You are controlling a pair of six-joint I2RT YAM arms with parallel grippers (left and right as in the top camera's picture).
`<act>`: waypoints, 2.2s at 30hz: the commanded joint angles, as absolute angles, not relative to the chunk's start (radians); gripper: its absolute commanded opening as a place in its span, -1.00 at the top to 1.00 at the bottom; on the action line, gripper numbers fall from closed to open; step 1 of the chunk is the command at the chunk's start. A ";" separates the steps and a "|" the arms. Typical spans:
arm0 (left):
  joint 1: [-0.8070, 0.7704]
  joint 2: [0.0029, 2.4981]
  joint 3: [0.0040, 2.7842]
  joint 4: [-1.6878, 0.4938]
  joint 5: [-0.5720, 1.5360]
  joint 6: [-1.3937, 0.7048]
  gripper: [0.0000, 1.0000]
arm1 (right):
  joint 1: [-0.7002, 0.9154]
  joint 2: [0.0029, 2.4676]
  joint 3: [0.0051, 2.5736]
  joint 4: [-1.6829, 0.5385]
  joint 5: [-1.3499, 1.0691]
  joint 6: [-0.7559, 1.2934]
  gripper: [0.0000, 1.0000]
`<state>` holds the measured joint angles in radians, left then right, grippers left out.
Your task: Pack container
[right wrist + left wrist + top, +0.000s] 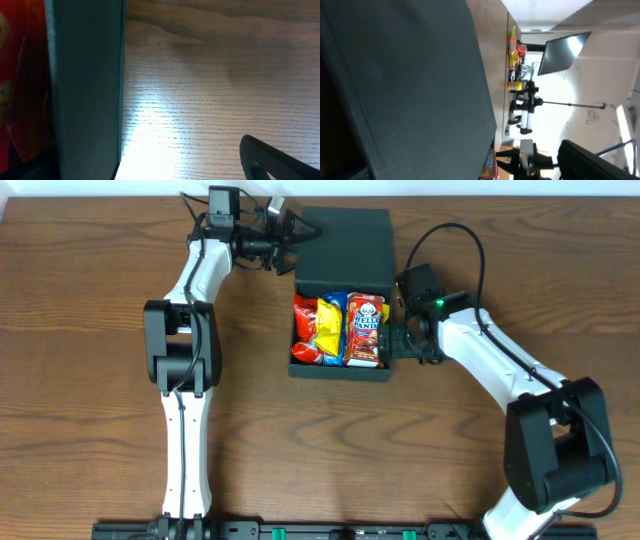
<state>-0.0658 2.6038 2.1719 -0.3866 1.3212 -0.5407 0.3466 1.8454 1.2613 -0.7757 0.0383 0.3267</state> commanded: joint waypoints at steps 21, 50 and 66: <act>-0.099 2.339 2.187 -0.604 1.284 -0.236 -0.79 | 0.355 1.844 1.279 -0.747 0.057 0.336 -0.98; -0.152 2.207 2.188 -1.260 1.104 0.180 -0.92 | 0.358 1.771 1.279 -0.726 0.049 0.336 -0.98; -0.152 2.066 2.187 -1.341 0.962 0.177 -0.91 | 0.381 1.520 1.279 -0.818 0.101 0.338 -0.99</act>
